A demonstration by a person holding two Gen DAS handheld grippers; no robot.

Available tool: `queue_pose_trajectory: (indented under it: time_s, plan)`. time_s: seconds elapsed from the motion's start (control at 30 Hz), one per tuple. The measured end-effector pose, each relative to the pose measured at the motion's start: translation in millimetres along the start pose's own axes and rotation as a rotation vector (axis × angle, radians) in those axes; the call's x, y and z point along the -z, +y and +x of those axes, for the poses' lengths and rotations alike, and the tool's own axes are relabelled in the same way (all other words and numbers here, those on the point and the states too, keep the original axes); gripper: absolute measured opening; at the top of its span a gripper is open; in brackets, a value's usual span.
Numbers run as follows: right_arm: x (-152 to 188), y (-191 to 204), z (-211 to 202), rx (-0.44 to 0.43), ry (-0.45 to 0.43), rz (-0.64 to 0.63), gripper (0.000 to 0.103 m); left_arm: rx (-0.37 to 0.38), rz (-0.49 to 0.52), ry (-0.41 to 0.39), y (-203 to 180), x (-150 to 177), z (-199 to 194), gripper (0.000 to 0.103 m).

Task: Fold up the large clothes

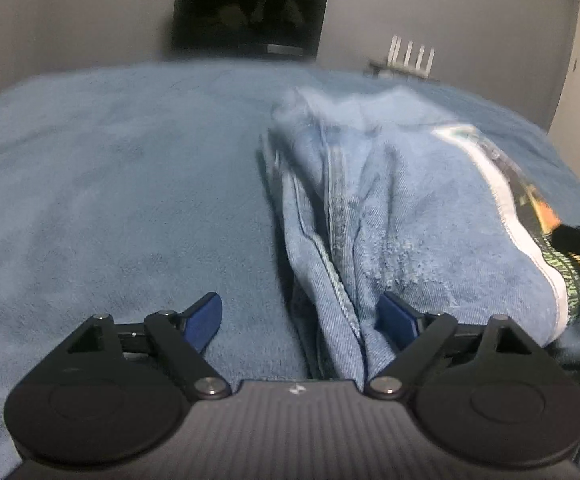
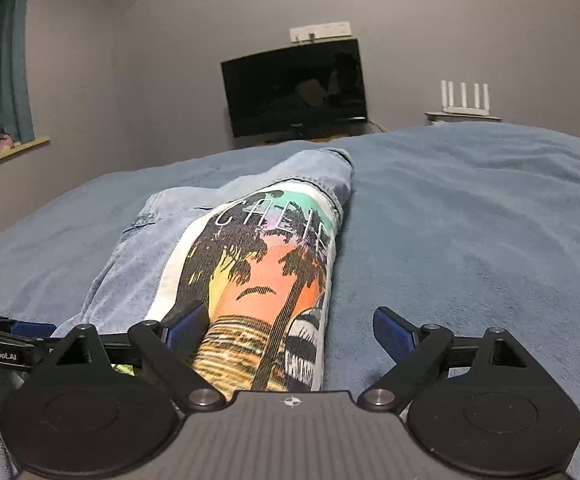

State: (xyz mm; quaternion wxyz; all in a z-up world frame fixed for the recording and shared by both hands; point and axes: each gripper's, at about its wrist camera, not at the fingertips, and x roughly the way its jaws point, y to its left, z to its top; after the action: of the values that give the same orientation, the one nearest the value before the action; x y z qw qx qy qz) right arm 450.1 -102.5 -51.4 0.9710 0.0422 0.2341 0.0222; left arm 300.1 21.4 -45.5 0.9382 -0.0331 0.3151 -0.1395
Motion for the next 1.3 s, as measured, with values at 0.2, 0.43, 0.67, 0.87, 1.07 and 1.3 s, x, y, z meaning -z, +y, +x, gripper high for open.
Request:
queue_pose_trajectory:
  time_s: [0.2,0.43,0.67,0.87,1.07,1.3]
  plan:
    - [5,43,-56,-0.055,-0.095,-0.157,0.076,-0.051,-0.063,-0.118,0,-22,-17,0.087]
    - [19,82,-40,-0.223,-0.065,-0.169,0.047,-0.131,-0.038,-0.153,-5,-88,19,0.087]
    - [31,109,-12,-0.354,-0.057,-0.254,0.043,-0.189,-0.010,-0.058,-2,-123,88,0.088]
    - [42,107,5,-0.397,0.024,-0.272,0.040,-0.331,-0.007,0.018,18,-131,131,0.090]
    - [48,115,7,-0.394,0.019,-0.323,0.042,-0.319,-0.045,0.047,32,-126,142,0.090]
    - [48,110,0,-0.384,0.002,-0.314,0.043,-0.361,-0.116,-0.034,29,-115,85,0.091]
